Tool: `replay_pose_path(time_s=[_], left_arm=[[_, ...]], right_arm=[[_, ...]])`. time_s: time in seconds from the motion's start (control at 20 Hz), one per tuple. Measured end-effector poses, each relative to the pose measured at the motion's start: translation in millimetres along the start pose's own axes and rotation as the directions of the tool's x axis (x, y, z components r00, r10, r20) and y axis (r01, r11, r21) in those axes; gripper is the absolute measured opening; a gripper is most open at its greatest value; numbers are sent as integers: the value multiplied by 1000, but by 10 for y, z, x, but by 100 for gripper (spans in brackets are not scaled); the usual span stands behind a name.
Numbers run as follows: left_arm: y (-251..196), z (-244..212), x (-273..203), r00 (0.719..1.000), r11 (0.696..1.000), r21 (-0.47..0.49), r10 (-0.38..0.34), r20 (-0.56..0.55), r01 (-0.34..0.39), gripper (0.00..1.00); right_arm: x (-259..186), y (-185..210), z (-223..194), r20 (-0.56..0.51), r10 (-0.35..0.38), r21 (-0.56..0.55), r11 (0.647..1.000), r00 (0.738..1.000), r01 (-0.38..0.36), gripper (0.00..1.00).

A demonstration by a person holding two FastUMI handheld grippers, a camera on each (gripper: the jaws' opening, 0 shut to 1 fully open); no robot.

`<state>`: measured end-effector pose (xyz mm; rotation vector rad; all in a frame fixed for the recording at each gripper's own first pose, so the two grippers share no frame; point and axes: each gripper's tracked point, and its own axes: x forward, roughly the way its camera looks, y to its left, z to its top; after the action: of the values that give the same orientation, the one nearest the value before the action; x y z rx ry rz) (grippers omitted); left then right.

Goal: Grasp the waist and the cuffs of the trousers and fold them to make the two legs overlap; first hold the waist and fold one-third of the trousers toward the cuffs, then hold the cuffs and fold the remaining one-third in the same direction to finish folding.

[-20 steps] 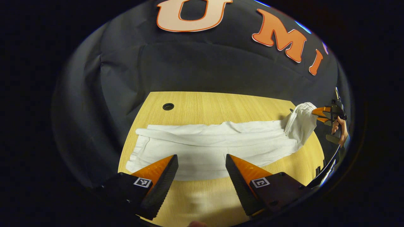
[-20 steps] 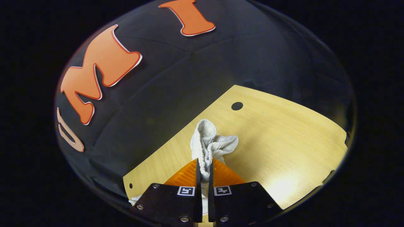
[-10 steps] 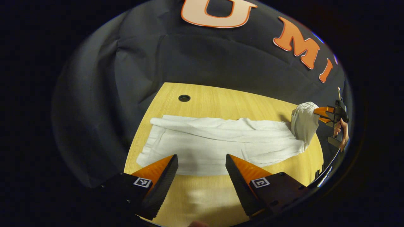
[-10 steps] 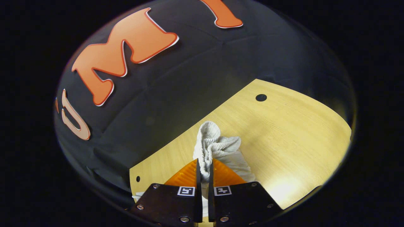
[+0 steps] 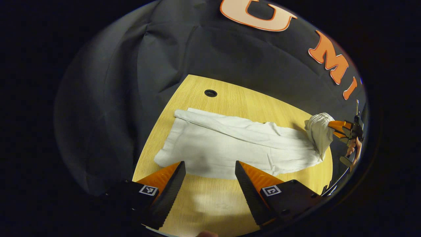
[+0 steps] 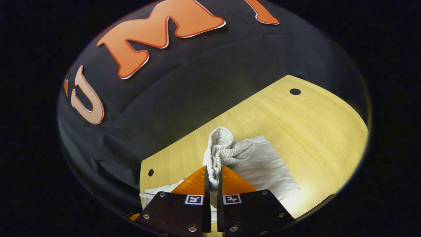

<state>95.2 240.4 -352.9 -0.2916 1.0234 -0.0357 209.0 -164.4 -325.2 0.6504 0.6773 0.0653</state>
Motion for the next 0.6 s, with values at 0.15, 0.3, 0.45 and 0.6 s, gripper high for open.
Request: replay_pose_path(time_s=[0.15, 0.3, 0.45, 0.6], left_arm=[[117, -33, 24, 1000, 999, -36, 1, -10, -2, 99], [243, -72, 84, 1000, 997, -74, 9, -22, -10, 99], [300, -103, 101, 1000, 995, -103, 9, -21, -11, 99], [361, -130, 110, 1000, 989, -146, 9, -27, -13, 100]], right_arm=[[13, -51, -22, -35, 57, -18, 998, 998, -58, 7], [-28, -57, 18, -104, 77, -61, 995, 992, -84, 12], [-57, -28, 11, -164, 158, -66, 983, 974, -171, 19], [-42, -127, 140, -181, 213, -55, 973, 960, -226, 29]])
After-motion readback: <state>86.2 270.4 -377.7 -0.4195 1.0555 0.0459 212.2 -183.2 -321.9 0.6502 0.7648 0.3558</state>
